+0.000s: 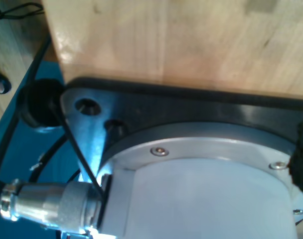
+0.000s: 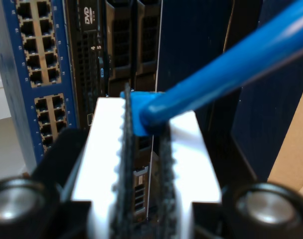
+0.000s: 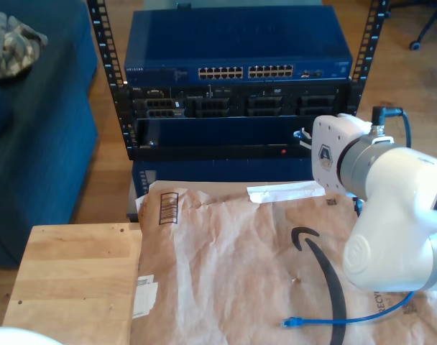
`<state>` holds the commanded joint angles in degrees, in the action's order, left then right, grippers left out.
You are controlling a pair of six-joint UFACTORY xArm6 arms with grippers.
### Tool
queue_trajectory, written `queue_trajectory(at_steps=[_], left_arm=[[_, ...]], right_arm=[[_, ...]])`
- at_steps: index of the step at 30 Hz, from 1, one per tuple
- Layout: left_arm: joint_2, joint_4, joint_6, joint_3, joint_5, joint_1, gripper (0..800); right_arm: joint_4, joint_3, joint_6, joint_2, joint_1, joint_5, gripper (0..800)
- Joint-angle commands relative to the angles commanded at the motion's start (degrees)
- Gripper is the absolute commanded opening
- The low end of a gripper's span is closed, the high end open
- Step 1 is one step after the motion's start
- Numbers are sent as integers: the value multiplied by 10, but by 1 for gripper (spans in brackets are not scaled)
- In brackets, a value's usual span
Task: Grab the cable and plug it in
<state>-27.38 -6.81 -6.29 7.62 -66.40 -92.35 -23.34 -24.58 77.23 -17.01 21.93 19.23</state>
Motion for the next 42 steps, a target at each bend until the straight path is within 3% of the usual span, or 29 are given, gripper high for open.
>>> queue_trajectory(at_steps=[14, 28, 37, 42], left_arm=[[0, 0, 0, 0, 0, 0, 800], [0, 0, 0, 0, 0, 0, 800], [0, 0, 0, 0, 0, 0, 800], [0, 0, 0, 0, 0, 0, 800]], right_arm=[[3, -18, 1, -15, -1, -58, 0], [4, -25, -2, -14, 4, -55, 0], [35, -4, -4, -12, 24, -38, 0], [41, -19, -6, 5, 21, -25, 0]])
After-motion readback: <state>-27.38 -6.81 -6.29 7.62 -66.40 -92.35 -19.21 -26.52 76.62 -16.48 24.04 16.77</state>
